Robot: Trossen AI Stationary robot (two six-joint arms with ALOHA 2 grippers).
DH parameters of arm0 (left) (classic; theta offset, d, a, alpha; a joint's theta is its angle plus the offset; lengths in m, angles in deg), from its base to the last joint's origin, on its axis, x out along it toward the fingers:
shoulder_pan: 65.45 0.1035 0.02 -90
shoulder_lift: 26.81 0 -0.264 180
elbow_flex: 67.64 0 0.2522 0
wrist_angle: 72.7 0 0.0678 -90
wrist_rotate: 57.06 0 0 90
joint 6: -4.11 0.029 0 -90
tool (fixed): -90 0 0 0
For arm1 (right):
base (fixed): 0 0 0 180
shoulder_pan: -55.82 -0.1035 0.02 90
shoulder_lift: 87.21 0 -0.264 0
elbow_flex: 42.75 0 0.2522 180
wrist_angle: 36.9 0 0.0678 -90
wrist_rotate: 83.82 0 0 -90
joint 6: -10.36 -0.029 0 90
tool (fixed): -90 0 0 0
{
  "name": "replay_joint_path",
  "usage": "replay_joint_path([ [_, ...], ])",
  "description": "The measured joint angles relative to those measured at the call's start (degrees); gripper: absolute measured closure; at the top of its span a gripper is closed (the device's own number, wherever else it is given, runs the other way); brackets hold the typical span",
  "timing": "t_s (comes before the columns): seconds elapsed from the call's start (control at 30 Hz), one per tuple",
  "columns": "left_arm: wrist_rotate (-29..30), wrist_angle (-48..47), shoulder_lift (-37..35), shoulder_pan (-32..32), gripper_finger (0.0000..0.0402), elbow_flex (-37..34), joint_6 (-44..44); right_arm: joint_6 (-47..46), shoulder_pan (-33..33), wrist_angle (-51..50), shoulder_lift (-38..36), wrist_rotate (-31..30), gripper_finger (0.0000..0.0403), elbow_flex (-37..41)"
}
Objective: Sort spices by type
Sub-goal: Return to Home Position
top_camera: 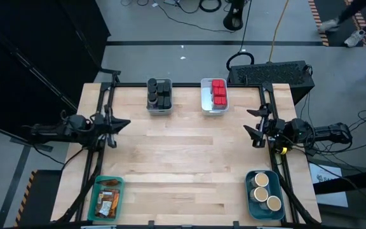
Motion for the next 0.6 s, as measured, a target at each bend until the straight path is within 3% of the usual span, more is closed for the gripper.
replay_joint_path([
  [0.6,-1.23,12.4,0.06,0.0,0.0393,-13.02,-1.95,1.41,0.0,-2.51,-0.22,0.04,0.0113,0.0],
])
